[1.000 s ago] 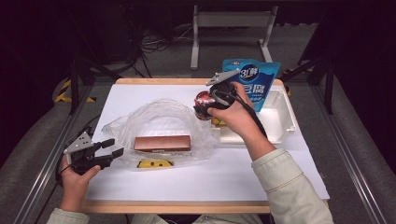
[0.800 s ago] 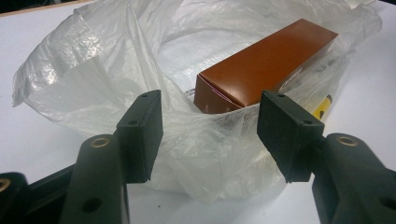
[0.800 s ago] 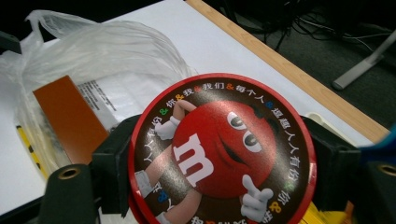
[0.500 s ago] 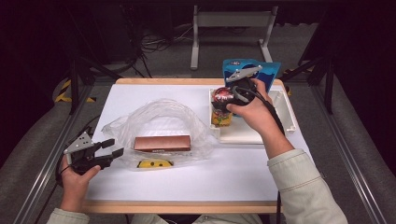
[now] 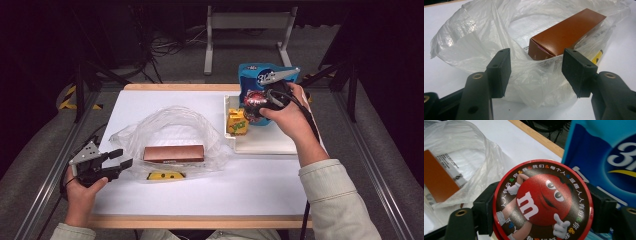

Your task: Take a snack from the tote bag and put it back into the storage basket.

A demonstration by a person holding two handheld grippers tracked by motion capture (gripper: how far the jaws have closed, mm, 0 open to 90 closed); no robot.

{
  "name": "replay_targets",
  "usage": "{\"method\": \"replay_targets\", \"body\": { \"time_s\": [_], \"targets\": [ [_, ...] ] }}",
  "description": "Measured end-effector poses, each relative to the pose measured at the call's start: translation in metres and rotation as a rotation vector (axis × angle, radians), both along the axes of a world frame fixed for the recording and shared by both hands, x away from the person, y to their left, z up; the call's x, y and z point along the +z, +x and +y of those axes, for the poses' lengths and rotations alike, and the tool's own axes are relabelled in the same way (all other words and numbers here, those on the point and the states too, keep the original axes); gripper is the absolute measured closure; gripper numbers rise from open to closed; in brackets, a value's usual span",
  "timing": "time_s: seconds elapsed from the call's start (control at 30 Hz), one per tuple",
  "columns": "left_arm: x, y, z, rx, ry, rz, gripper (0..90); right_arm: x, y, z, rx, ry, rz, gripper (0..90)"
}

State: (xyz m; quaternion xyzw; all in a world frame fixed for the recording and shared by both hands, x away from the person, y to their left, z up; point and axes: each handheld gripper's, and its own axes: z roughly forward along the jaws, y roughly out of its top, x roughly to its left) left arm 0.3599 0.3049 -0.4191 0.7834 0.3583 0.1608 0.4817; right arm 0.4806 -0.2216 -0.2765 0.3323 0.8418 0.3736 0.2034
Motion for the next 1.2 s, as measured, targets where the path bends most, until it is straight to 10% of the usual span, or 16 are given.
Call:
{"method": "replay_targets", "body": {
  "time_s": [1.2],
  "targets": [
    [0.0,0.0,0.0,-0.001,0.003,0.0,41.4,-0.012,0.019,-0.07,-0.071,-0.041,0.033,25.3]
  ]
}}
